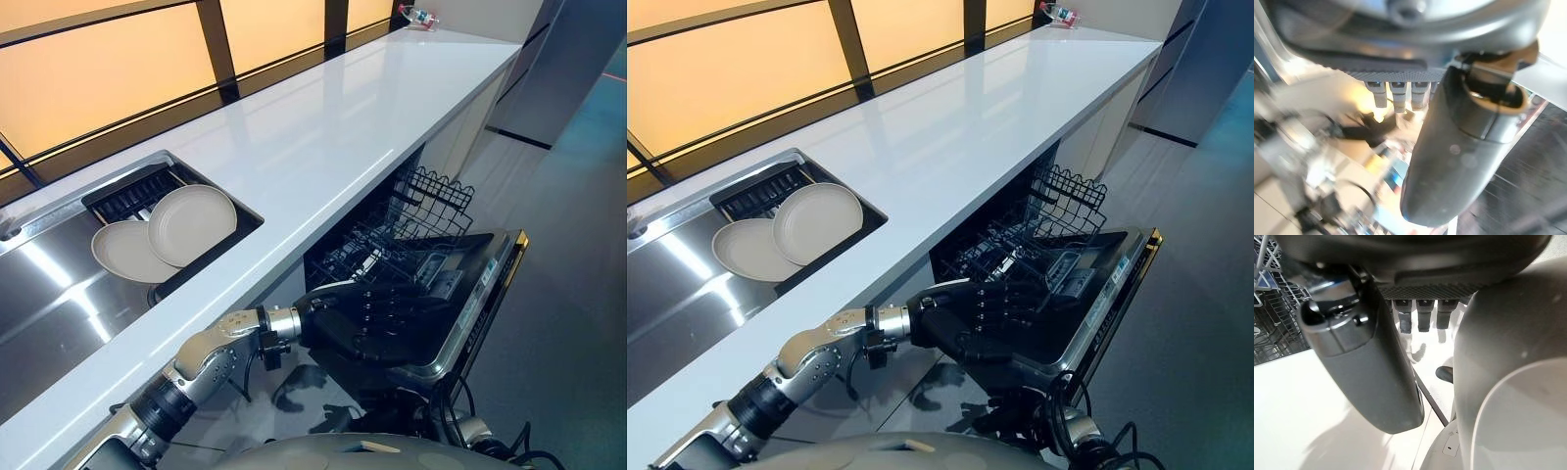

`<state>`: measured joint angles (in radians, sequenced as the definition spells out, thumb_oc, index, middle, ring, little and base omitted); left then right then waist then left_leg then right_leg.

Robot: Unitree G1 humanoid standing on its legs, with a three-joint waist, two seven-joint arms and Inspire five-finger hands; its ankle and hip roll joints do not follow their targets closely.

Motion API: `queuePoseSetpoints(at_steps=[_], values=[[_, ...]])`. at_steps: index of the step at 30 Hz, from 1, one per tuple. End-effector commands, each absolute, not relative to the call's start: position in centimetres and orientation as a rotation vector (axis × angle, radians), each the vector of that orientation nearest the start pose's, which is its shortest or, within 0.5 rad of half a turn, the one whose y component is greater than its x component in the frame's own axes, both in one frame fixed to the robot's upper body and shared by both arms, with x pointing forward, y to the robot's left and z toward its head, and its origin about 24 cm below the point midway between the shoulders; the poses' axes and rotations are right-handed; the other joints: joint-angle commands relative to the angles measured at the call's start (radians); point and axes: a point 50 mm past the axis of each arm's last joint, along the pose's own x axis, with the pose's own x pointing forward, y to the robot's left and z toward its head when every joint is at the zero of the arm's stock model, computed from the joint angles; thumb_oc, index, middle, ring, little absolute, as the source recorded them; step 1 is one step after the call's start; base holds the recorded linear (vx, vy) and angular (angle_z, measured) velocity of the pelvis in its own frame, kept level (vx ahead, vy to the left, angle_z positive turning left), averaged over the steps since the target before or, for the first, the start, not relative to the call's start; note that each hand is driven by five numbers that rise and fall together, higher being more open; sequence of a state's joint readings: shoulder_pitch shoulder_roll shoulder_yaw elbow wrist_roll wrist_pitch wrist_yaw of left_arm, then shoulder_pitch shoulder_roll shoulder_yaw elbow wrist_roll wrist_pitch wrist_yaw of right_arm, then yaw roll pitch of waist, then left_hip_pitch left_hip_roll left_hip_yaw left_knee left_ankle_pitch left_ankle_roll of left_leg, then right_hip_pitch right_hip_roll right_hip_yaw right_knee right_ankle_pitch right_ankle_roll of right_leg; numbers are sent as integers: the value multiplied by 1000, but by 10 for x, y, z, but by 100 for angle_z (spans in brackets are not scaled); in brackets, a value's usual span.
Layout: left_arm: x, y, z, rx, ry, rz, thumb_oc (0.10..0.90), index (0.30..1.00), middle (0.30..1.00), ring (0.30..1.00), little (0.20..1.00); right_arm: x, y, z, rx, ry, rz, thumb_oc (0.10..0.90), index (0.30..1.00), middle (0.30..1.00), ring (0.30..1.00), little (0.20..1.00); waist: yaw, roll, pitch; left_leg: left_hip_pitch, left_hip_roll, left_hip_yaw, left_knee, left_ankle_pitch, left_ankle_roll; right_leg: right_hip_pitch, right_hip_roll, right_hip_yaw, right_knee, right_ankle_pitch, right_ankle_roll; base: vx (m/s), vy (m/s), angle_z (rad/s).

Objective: Pick up plates and place into dishwasher.

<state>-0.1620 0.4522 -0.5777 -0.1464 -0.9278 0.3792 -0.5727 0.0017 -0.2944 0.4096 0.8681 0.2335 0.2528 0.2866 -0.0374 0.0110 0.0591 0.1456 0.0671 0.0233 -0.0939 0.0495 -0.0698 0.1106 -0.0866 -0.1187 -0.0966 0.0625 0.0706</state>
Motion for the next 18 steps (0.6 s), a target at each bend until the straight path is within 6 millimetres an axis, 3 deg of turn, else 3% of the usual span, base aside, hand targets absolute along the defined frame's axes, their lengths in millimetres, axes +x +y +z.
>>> queuePoseSetpoints(at_steps=[1,10,18], values=[[224,40,122,-628,108,-1378,800,900,900,900,900,132,-181,-143,-76,1186,419,800,900,900,900,900,-21,-10,0,-17,-107,-34,7,-45,91,22,50,4,11,-6,-2,0,0,0],[251,72,183,-510,-152,-1237,800,900,900,900,900,121,-195,-148,-80,1213,399,800,900,900,900,900,-8,-6,-12,-19,-105,-38,7,-45,82,27,44,-14,9,-10,-3,0,0,0],[285,112,260,-412,-467,-933,800,900,900,900,900,109,-195,-156,-61,1223,388,800,900,900,900,900,-1,6,-31,-18,-102,-35,7,-46,73,32,42,-31,9,-21,-3,21,-9,9]])
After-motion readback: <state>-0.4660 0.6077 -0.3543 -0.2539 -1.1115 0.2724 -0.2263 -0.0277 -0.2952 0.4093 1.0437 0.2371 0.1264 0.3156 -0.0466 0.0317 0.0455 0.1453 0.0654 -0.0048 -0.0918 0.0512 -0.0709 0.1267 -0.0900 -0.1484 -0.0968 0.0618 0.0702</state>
